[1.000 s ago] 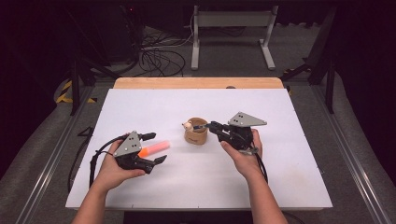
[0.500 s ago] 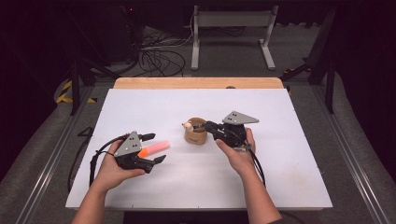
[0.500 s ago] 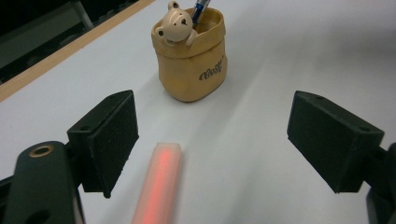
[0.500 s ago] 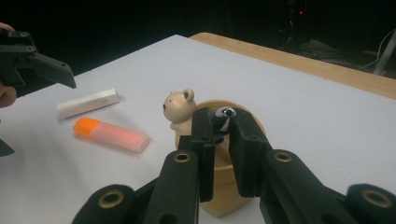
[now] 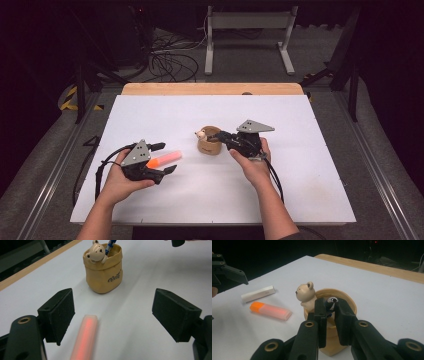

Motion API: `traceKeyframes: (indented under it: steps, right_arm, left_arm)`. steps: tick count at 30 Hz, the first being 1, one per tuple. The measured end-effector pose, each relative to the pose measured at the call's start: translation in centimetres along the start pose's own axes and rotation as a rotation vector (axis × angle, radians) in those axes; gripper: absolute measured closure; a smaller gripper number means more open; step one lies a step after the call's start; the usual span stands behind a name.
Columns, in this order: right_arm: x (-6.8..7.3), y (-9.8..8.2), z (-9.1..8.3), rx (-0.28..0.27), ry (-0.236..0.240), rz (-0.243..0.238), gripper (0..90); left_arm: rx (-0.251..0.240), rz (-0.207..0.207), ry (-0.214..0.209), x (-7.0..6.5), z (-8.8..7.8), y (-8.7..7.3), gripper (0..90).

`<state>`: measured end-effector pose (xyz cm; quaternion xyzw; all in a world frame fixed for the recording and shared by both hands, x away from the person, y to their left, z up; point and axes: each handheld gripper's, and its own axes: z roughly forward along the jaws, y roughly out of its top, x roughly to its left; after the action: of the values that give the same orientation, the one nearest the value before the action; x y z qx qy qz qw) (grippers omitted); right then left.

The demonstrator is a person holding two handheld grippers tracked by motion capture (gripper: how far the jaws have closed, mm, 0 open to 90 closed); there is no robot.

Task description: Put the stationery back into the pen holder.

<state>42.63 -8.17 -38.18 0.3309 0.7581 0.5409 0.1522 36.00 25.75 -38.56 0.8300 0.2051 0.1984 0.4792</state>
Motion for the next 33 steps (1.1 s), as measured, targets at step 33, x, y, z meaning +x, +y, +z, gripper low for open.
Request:
traceKeyframes:
  steps: [33]
  right_arm:
    - [-0.9,-0.4,-0.8,-0.003,0.020,0.046,65.4]
  left_arm:
    - [-0.028,-0.041,0.045,0.8,-1.1,-0.1,21.4]
